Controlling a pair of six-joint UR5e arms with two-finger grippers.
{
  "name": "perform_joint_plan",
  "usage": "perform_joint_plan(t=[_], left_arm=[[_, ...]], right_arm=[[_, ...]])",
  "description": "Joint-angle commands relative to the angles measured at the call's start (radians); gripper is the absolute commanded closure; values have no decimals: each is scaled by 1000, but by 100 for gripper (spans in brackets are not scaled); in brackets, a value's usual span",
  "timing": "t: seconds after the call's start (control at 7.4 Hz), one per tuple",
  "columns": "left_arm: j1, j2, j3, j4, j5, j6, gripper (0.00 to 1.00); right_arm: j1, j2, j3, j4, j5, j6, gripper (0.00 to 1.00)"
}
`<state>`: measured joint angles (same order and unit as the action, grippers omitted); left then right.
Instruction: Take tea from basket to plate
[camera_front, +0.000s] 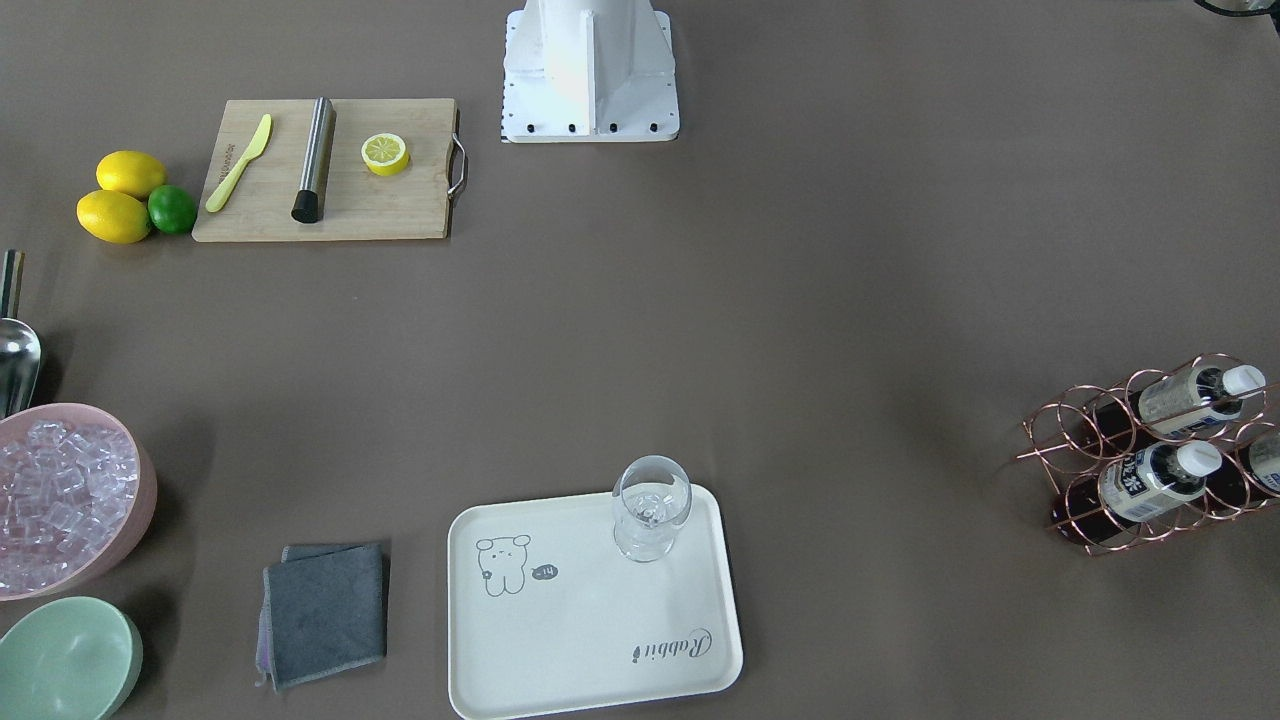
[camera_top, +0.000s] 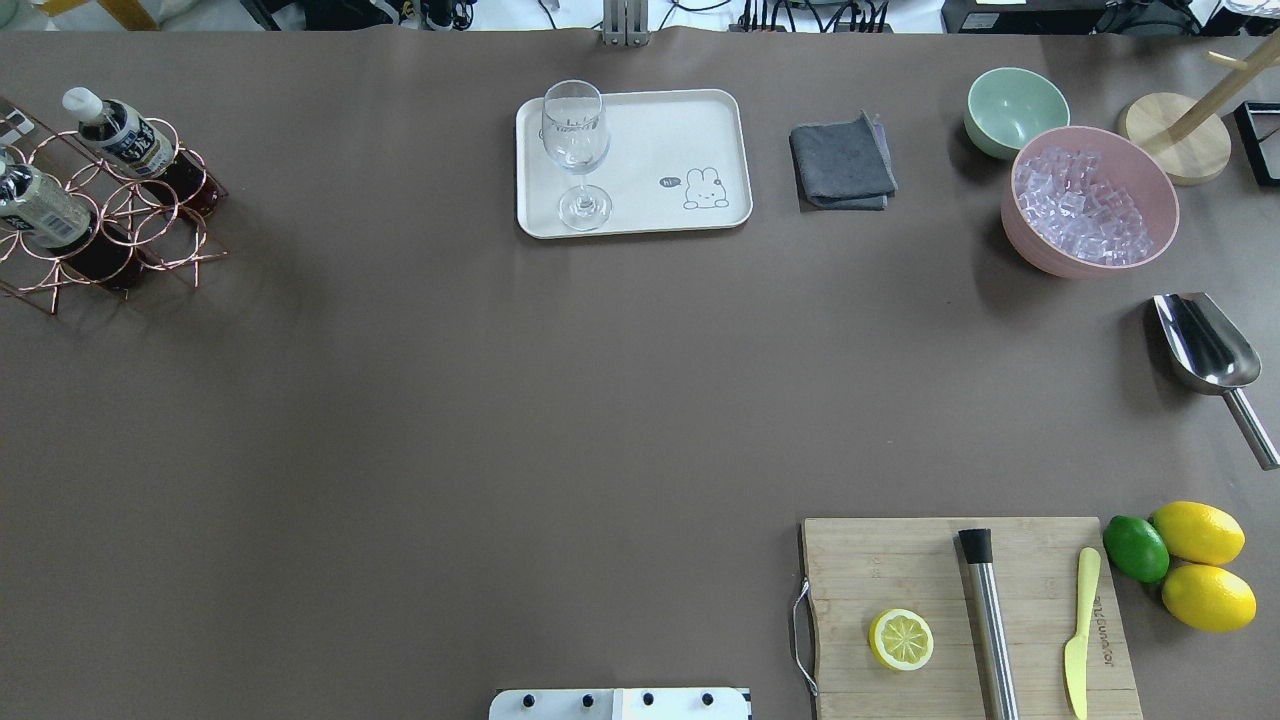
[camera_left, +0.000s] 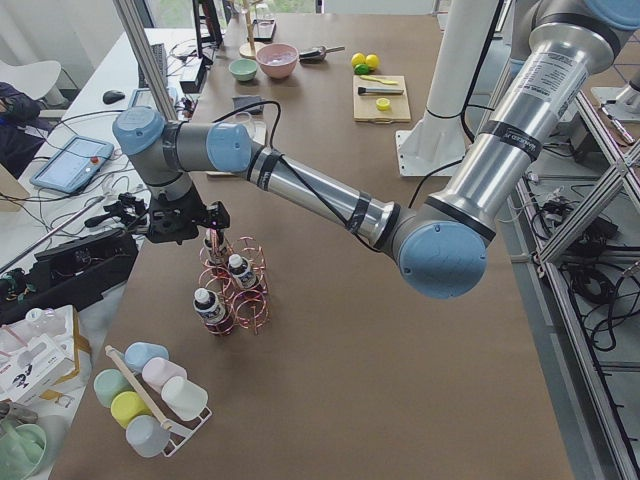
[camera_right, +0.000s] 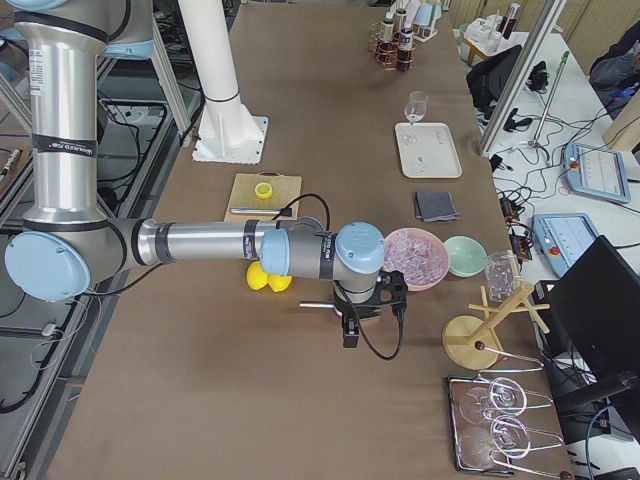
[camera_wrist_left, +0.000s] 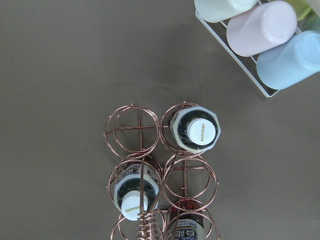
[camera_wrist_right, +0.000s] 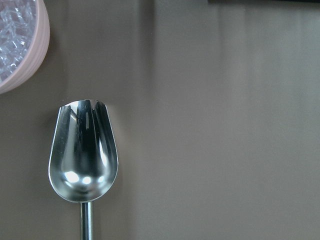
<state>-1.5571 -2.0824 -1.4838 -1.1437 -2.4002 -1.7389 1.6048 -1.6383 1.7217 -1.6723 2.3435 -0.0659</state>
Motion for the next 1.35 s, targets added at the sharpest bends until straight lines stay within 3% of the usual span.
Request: perform_joint_plan(t=[0.0,0.54,0.95,1.22], left_arm=[[38,38,-36,-50,-5,-60,3],[86,51,-36,-90,-2,-76,8],[94,70,-18,-126,-4,-73,29],[89,71,-20,-123,-5,-73,24]], right_arm=[[0,-2,4,-6,0,0,0],[1,-2,12,-1,-6,-2,0],[0,-3,10,-3,-12,-2,0],[0,-2,10,-3,-10,-2,0]])
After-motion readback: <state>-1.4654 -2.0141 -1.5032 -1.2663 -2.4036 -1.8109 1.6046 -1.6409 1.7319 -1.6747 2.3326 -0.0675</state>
